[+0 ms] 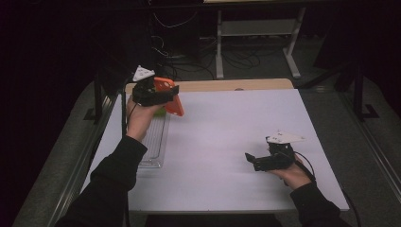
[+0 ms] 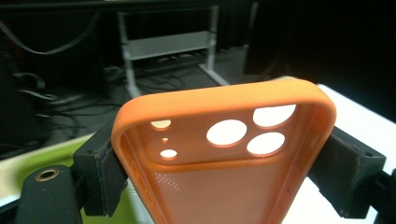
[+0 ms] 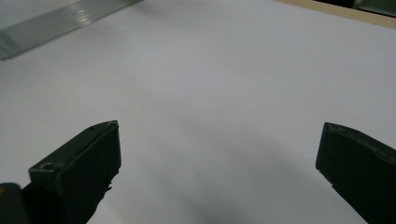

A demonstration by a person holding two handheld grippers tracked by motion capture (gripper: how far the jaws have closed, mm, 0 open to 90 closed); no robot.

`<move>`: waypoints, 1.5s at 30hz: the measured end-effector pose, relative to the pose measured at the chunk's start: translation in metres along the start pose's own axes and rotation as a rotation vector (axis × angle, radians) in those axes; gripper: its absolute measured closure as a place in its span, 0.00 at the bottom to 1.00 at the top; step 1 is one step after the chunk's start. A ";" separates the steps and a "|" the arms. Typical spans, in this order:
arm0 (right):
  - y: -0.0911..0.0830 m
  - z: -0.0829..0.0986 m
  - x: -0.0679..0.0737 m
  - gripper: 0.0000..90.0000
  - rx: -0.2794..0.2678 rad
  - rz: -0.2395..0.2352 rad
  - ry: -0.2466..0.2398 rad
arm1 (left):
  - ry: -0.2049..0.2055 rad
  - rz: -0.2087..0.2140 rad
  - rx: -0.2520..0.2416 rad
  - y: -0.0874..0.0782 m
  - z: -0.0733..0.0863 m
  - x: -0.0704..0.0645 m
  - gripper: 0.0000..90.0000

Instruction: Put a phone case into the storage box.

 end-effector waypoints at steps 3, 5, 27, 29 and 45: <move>-0.005 0.006 -0.009 0.00 0.002 0.021 -0.005 | -0.010 -0.055 -0.006 -0.003 -0.003 0.014 0.17; -0.008 0.010 -0.014 0.00 0.003 0.031 -0.003 | -0.014 -0.097 -0.007 -0.004 -0.003 0.022 0.17; -0.018 0.016 -0.024 0.00 -0.011 0.036 -0.005 | -0.101 -0.342 0.188 0.032 0.045 0.067 0.16; -0.018 0.016 -0.024 0.00 -0.014 0.037 -0.006 | -0.101 -0.348 0.192 0.037 0.050 0.070 0.16; -0.019 0.015 -0.023 0.00 -0.020 0.032 -0.005 | -0.091 -0.286 0.213 0.042 0.063 0.079 0.03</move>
Point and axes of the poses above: each handheld gripper's, and its own axes: y roughly forward along the jaws, z roughly out of its underside, x roughly to its left, the point moved 5 cm from there along y, roughly forward along the jaws, and after that the axes turned 9 degrees about z, right-handed, at the moved point
